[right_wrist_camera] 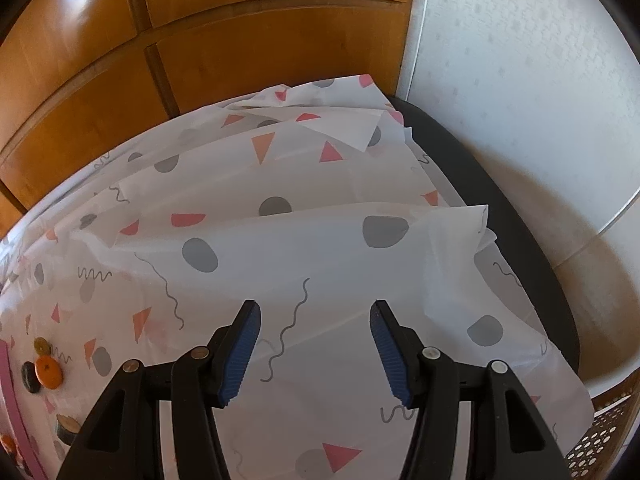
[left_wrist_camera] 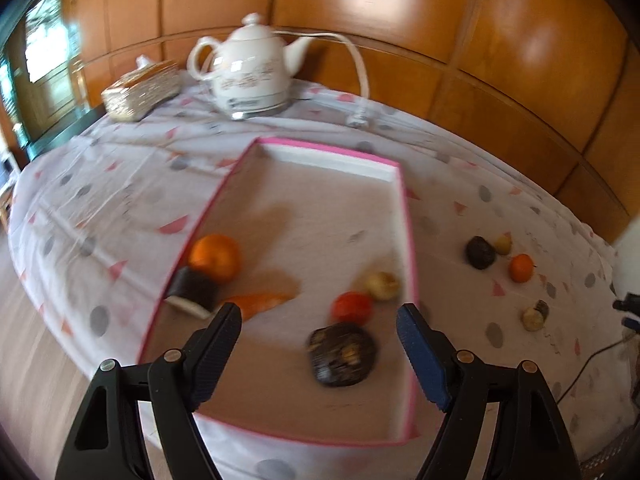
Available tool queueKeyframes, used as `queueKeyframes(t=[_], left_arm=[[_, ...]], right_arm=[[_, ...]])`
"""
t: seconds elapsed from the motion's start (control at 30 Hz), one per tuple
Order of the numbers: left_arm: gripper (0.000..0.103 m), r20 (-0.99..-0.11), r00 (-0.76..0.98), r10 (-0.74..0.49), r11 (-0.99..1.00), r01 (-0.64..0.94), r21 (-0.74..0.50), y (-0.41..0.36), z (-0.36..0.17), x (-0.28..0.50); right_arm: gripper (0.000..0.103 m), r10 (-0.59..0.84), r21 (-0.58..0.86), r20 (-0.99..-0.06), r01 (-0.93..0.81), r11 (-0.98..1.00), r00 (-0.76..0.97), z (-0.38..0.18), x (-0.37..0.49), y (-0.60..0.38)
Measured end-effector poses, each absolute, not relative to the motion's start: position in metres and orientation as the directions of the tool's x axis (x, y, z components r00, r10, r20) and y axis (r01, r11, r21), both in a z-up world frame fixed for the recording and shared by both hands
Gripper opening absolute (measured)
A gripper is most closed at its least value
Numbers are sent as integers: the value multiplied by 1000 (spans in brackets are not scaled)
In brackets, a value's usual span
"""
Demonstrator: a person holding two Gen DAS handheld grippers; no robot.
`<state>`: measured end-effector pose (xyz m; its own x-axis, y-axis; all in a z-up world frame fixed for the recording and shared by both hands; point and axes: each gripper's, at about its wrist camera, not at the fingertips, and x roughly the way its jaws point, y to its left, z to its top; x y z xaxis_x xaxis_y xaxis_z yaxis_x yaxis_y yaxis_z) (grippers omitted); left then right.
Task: Organize fruits
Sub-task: 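Move the left tool to a dark round tuber and close on it, then carry the dark tuber into the pink tray and open the left tool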
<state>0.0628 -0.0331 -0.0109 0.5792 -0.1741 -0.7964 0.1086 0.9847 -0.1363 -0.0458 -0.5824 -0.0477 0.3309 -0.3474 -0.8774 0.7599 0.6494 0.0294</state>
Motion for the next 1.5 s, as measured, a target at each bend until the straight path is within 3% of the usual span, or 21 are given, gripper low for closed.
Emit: queueKeyframes(t=[0.47, 1.0, 1.07, 1.1, 1.13, 1.2, 1.5], left_arm=[[80, -821, 498, -278, 909, 412, -58, -158, -19, 98], [83, -870, 411, -274, 842, 539, -10, -242, -56, 164], [81, -880, 394, -264, 837, 548, -5, -248, -63, 169], [71, -887, 383, -258, 832, 555, -3, -251, -68, 171], [51, -896, 371, -245, 831, 557, 3, -254, -74, 172], [45, -890, 372, -264, 838, 546, -20, -252, -77, 174], [44, -843, 367, -394, 870, 444, -213, -202, -48, 164]], right_arm=[[58, -323, 71, -867, 736, 673, 379, -43, -45, -576], [58, -305, 114, -858, 732, 672, 413, -38, -45, -580], [58, -302, 121, -857, 733, 669, 417, -38, -46, -580], [58, -303, 121, -856, 733, 669, 418, -38, -46, -580], [58, -306, 120, -855, 734, 669, 418, -38, -46, -580], [58, -310, 118, -854, 736, 666, 418, -38, -46, -581], [58, -320, 113, -856, 750, 652, 407, -40, -50, -586]])
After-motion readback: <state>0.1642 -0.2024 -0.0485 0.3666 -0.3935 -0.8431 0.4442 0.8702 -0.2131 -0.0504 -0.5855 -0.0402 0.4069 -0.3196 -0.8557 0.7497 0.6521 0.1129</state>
